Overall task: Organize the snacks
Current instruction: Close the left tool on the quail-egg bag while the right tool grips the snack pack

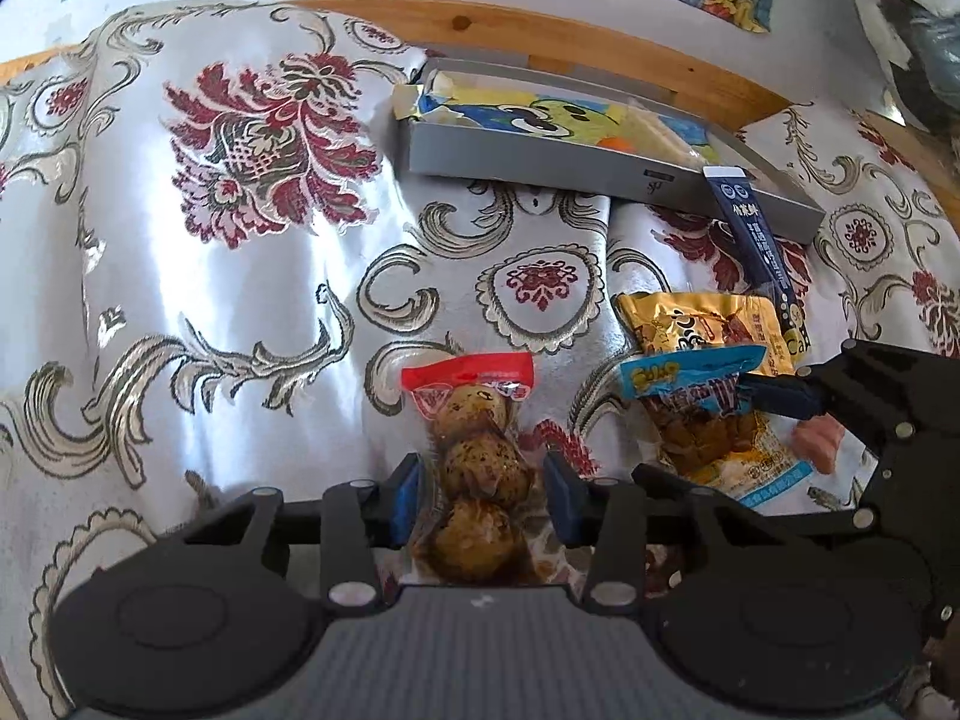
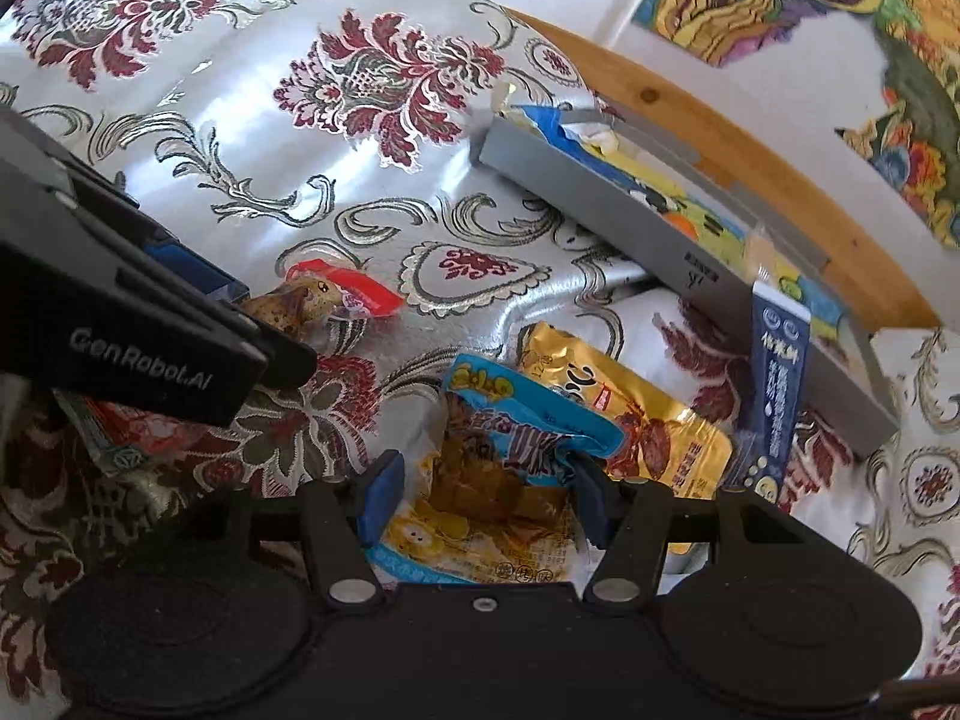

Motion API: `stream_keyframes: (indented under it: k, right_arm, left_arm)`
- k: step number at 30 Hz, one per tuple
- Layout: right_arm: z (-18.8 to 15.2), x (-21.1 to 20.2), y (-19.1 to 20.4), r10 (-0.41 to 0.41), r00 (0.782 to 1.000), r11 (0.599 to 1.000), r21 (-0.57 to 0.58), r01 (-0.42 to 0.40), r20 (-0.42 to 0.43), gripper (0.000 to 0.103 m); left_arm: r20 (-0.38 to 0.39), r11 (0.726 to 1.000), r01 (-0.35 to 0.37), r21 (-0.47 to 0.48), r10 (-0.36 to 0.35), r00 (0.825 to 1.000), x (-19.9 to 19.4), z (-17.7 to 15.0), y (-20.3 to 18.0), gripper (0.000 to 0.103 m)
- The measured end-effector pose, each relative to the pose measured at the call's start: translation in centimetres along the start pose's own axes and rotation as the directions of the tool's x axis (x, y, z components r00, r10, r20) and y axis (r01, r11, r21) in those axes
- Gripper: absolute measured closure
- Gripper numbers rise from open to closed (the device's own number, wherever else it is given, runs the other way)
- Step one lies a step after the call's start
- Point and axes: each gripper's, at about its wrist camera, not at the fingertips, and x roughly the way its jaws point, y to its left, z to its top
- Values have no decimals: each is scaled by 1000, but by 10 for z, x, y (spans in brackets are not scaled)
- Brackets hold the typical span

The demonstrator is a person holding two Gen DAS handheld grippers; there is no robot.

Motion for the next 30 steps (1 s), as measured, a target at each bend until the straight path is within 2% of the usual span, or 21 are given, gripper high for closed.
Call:
stream_keyframes:
  k: [8, 19, 20, 22, 24, 27, 30]
  right_arm:
    - [3, -16, 1, -18, 998, 999, -28, 19, 52, 44]
    - [4, -32, -6, -50, 994, 998, -25, 53, 96, 46]
    - [4, -34, -7, -59, 993, 998, -26, 62, 105, 67]
    - [5, -36, -8, -69, 992, 996, -41, 74, 107, 78]
    - [5, -38, -10, -88, 989, 994, -47, 94, 116, 81]
    - [4, -37, -15, -69, 992, 997, -25, 72, 105, 84]
    - [3, -31, -14, -37, 998, 999, -27, 38, 45, 80]
  left_arm:
    - [-7, 999, 8, -49, -9, 1000, -10, 2, -2, 57]
    - [34, 998, 3, -57, -1, 999, -31, 4, -13, 57]
    - [40, 998, 4, -60, -2, 999, -33, 5, -14, 57]
    - [49, 998, 1, -63, 2, 999, -35, 9, -16, 57]
    - [62, 998, -1, -59, 5, 998, -37, 13, -20, 57]
    - [74, 999, -8, -46, 12, 997, -38, 16, -25, 57]
    - [70, 999, -12, -52, 15, 997, -39, 13, -26, 57]
